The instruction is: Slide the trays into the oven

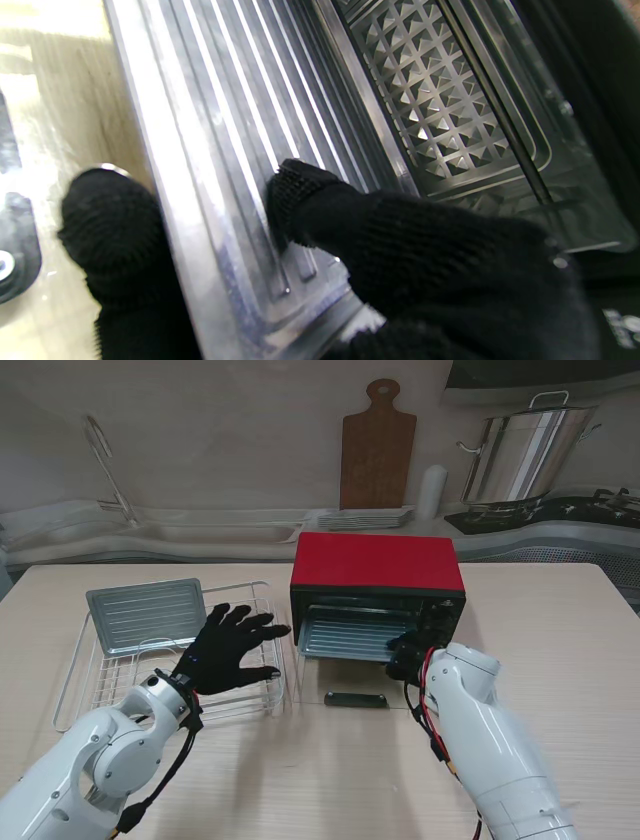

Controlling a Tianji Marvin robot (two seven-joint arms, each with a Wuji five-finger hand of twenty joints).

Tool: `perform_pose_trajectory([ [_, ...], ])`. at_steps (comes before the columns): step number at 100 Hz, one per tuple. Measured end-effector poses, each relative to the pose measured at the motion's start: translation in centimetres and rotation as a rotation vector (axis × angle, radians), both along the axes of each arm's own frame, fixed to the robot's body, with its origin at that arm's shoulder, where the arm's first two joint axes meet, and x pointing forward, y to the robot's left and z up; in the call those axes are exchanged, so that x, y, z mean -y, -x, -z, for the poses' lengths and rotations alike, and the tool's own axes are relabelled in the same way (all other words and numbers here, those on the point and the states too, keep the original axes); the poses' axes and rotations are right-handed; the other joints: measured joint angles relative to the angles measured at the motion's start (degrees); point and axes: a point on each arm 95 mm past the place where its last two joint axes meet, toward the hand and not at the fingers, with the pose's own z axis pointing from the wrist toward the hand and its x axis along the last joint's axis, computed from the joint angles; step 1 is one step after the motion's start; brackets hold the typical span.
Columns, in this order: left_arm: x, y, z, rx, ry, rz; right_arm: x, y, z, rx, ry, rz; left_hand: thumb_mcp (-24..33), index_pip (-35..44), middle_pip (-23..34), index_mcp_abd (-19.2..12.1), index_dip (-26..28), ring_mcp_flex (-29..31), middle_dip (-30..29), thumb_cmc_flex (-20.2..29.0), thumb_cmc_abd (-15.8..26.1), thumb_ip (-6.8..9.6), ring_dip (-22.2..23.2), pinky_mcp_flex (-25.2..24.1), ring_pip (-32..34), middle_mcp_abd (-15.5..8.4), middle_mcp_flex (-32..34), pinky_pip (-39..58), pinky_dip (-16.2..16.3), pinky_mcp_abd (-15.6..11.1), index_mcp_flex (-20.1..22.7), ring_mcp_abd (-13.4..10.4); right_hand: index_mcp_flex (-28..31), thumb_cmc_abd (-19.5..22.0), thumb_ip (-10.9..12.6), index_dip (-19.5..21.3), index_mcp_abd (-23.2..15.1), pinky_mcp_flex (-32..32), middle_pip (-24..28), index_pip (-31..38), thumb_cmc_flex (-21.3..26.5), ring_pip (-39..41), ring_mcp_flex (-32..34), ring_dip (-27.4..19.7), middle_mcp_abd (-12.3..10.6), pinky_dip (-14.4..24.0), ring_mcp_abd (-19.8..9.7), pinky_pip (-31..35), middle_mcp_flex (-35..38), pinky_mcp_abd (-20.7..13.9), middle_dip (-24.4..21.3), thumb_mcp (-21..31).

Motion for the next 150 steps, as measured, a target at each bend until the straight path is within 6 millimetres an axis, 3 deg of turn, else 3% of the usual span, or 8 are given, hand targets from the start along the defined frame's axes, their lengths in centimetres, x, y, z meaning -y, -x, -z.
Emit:
perform_pose_trajectory([
  [53,-0.06,-0.22,-0.07,-0.002,-0.004,-0.001,-0.05,-0.85,0.20,0.003,0.012,0.009,0.0,0.0,0.0,0.0,0.0,0.0,0.0,0.0,0.0,0.00,0.0,0.0,0.0,0.0,0.0,0.0,0.0,0.0,0.0,0.0,0.0,0.7,0.0,0.1,-0.3,-0.6,-0.7,0.0,0.0,-1.4,0.0,0.0,-0.1,-0.6,-0.2,-2.1,0.0,0.0,0.0,0.0],
  [80,-0.10,-0.24,-0.07,-0.001,-0.003,-0.002,-0.05,-0.96,0.20,0.014,0.009,-0.004,0.0,0.0,0.0,0.0,0.0,0.0,0.0,0.0,0.0,0.00,0.0,0.0,0.0,0.0,0.0,0.0,0.0,0.0,0.0,0.0,-5.2,4.7,0.0,0.0,-2.9,-9.5,-5.7,0.0,0.0,-9.9,-2.8,-3.0,-0.8,-3.9,-0.5,-7.2,-3.1,0.4,0.0,-1.3],
  [95,-0.13,-0.22,-0.06,0.000,-0.003,-0.004,0.01,-0.97,0.18,0.020,-0.018,-0.004,0.0,0.0,0.0,0.0,0.1,0.0,0.0,0.0,0.0,0.00,0.0,0.0,0.0,0.0,0.0,0.0,0.0,0.0,0.0,0.0,-12.0,9.2,1.2,-6.1,-4.3,-14.7,-7.1,5.4,-0.2,-12.3,-4.6,-3.1,-0.8,-3.3,-0.5,-9.4,-5.2,0.8,0.0,-8.3],
  [108,-0.16,-0.19,-0.02,0.000,-0.003,-0.005,0.11,-0.94,0.09,0.023,-0.034,-0.003,0.0,0.0,0.0,0.0,0.1,0.0,0.0,0.0,0.0,0.00,0.0,0.0,0.0,0.0,0.0,0.0,0.0,0.0,0.0,0.0,-14.0,9.1,1.3,-7.8,-4.4,-18.2,-7.1,6.1,-5.7,-15.0,-7.2,-3.9,-0.9,-2.2,-0.2,-11.5,-7.3,1.5,0.2,-9.7],
  [126,-0.22,-0.15,-0.01,0.001,-0.001,-0.007,0.19,-0.90,0.02,0.028,-0.041,-0.010,0.0,0.0,0.0,0.0,0.1,0.0,0.0,0.0,0.0,0.00,0.0,0.0,0.0,0.0,0.0,0.0,0.0,0.0,0.0,0.0,-14.6,9.0,4.4,-7.8,-3.8,-22.9,-8.0,2.5,-10.9,-21.2,-10.1,-5.6,-0.9,-1.9,-0.1,-15.8,-8.8,2.0,0.4,-9.6],
  [136,-0.23,-0.13,0.00,0.002,0.000,-0.007,0.24,-0.86,0.04,0.029,-0.041,-0.013,0.0,0.0,0.0,0.0,0.1,0.0,0.0,0.0,0.0,0.00,0.0,0.0,0.0,0.0,0.0,0.0,0.0,0.0,0.0,0.0,-16.0,9.7,7.7,-4.1,-3.6,-24.9,-8.8,-0.4,-14.1,-23.2,-10.7,-6.1,-0.9,-1.3,-0.1,-17.3,-11.0,2.3,0.4,-9.9],
  [150,-0.25,-0.11,0.02,0.003,0.001,-0.008,0.35,-0.77,0.13,0.023,-0.034,-0.021,0.0,0.0,0.0,0.0,0.1,0.0,0.0,0.0,0.0,0.00,0.0,0.0,0.0,0.0,0.0,0.0,0.0,0.0,0.0,0.0,-16.8,9.6,7.8,-2.6,-2.8,-25.2,-8.7,-0.6,-15.3,-23.3,-10.7,-6.1,-0.9,-0.6,-0.1,-17.3,-11.7,2.4,0.4,-10.0],
])
